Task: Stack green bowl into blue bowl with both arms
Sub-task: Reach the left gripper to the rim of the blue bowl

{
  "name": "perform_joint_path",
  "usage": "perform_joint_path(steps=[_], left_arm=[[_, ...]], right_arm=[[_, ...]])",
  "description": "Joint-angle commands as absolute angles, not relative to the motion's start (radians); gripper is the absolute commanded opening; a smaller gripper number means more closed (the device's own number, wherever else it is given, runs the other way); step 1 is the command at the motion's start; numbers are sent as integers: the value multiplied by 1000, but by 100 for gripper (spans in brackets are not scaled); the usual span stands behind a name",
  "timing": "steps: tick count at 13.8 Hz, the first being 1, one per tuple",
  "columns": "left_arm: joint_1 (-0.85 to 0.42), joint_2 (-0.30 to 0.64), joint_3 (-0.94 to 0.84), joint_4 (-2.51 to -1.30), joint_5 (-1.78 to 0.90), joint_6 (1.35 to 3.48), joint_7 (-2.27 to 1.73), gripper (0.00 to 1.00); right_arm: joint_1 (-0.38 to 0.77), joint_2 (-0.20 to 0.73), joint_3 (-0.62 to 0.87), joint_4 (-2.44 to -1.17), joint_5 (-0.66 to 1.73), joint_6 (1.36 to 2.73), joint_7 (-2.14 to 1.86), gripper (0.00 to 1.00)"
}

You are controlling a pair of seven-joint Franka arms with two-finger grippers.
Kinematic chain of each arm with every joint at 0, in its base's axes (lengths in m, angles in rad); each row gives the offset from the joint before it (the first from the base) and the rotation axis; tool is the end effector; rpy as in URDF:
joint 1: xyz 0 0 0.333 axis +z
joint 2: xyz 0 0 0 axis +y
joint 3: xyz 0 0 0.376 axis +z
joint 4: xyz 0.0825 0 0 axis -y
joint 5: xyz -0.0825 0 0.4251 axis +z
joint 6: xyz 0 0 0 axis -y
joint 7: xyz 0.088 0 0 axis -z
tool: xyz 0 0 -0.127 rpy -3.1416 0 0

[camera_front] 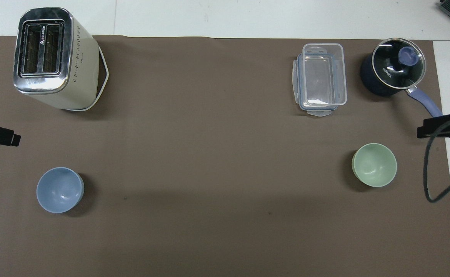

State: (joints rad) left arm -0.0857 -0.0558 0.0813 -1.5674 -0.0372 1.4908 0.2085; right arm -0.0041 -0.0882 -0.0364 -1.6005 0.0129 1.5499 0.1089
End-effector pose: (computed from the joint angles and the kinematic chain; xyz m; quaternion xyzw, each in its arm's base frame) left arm 0.5663 -0.0059 0.6917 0.9939 -0.1076 -0.0083 0.0218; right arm 0.5609 -0.0222 0.6984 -0.9970 0.0743 -0.0185 0.0087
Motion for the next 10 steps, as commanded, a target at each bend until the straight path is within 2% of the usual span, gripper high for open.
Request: perform_joint_path(steps=[1, 4, 10], left_arm=[[-34, -127, 78, -1725, -26, 1584, 270, 100], [15, -161, 78, -1877, -31, 1704, 317, 100], [112, -163, 78, -2098, -83, 1900, 425, 100]], right_arm=[[-11, -117, -35, -1635, 0, 1559, 84, 100], [-18, -118, -35, -1638, 2, 1559, 83, 100], [-18, -118, -35, -1638, 2, 1560, 83, 100]])
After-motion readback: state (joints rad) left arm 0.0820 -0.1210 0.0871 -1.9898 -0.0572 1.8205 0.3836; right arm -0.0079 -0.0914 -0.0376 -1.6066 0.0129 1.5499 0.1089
